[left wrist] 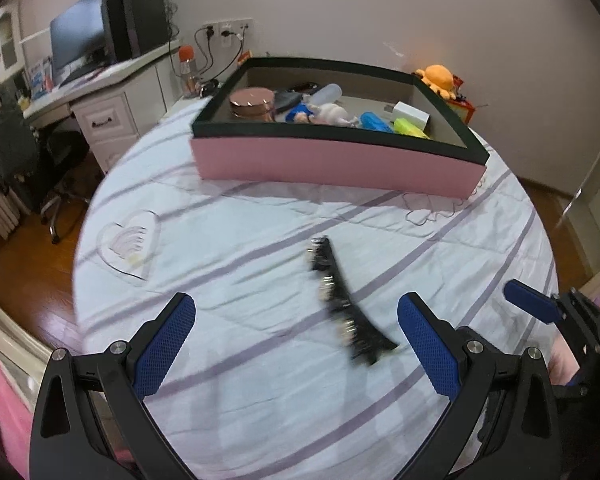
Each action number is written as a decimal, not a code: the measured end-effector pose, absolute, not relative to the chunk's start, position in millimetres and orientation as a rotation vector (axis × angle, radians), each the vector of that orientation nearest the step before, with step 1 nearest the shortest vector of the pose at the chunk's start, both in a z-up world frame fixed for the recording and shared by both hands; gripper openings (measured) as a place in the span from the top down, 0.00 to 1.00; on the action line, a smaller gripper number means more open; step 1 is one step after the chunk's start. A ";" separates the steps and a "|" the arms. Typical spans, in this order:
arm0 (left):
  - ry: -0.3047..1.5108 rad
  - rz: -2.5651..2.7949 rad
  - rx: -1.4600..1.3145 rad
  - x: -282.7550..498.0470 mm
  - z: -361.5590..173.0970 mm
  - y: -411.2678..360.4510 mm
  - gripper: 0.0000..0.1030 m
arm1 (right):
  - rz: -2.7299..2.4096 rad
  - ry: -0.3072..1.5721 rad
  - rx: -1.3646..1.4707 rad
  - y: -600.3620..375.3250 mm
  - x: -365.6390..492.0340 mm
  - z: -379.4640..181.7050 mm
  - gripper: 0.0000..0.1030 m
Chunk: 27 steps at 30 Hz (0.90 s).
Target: Organize rigid objects
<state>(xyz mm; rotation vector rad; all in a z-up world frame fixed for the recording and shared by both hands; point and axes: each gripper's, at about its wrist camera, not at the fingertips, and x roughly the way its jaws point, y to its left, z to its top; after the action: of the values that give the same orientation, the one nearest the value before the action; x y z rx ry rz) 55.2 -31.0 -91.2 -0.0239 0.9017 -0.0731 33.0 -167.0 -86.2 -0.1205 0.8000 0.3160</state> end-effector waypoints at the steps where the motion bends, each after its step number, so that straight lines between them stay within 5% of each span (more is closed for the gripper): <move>1: 0.907 -0.067 -0.025 57.3 -94.2 -35.1 0.01 | 0.300 0.800 -0.117 -173.8 33.3 -87.1 0.35; 20: 0.971 0.029 -0.016 73.9 -124.6 -63.3 0.06 | 0.213 0.781 -0.009 -233.5 56.9 -94.5 0.35; 27: 0.951 -0.057 0.004 72.8 -119.1 -56.2 0.37 | 0.223 0.781 0.000 -234.3 56.1 -95.7 0.35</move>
<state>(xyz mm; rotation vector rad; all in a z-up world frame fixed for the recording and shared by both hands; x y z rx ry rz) 72.8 -56.2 -119.1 0.0045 0.9512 -0.0575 56.1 -234.3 -95.7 -0.0004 0.7807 0.2232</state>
